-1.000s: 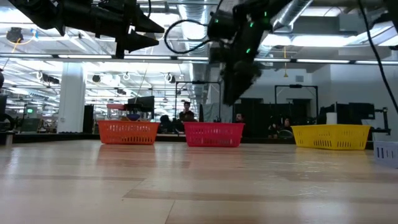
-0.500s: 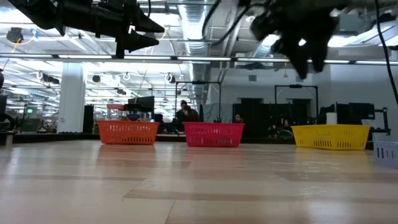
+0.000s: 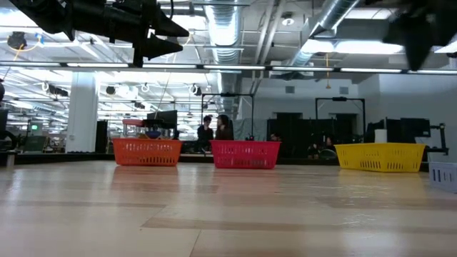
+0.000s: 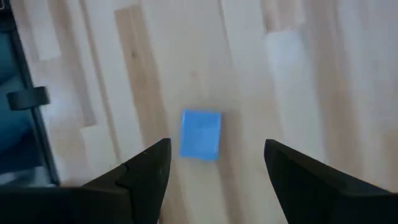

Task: Pick & Place Office items
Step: Put the light violet charger adapter into the red bin

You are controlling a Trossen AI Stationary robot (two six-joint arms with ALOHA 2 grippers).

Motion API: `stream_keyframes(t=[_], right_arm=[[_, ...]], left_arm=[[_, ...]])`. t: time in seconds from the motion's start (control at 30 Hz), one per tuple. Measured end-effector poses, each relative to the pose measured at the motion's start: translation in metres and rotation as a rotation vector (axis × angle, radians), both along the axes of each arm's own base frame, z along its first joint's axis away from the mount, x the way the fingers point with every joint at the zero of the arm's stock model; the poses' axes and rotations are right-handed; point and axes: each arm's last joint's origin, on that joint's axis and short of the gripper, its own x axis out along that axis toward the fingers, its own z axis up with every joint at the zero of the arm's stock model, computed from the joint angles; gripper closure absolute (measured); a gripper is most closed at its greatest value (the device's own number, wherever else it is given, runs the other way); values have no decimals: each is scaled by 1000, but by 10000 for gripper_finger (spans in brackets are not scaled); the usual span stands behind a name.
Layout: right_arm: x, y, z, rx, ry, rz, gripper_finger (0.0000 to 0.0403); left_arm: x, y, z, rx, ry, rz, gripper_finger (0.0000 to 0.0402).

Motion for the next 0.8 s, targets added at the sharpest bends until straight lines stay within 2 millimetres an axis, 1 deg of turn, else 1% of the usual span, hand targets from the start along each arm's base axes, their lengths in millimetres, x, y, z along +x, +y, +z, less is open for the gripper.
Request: stream_keyframes(t=[0.07, 0.17, 0.3, 0.43, 0.63, 0.8], right_arm=[[-10, 5, -5, 31, -9, -36, 154], [-20, 13, -15, 18, 13, -3, 154], [-22, 18, -29, -24, 60, 55, 154], [-11, 18, -41, -58, 100, 76, 154], [7, 17, -62, -62, 173, 45, 152], [14, 24, -80, -41, 249, 41, 152]], left_arm=[[0, 0, 0, 0, 1, 0, 192], [0, 0, 0, 0, 0, 0, 192], [0, 0, 0, -1, -1, 0, 192], [0, 0, 1, 1, -10, 0, 192], [0, 0, 3, 5, -27, 1, 192], [0, 0, 3, 6, -34, 1, 192]])
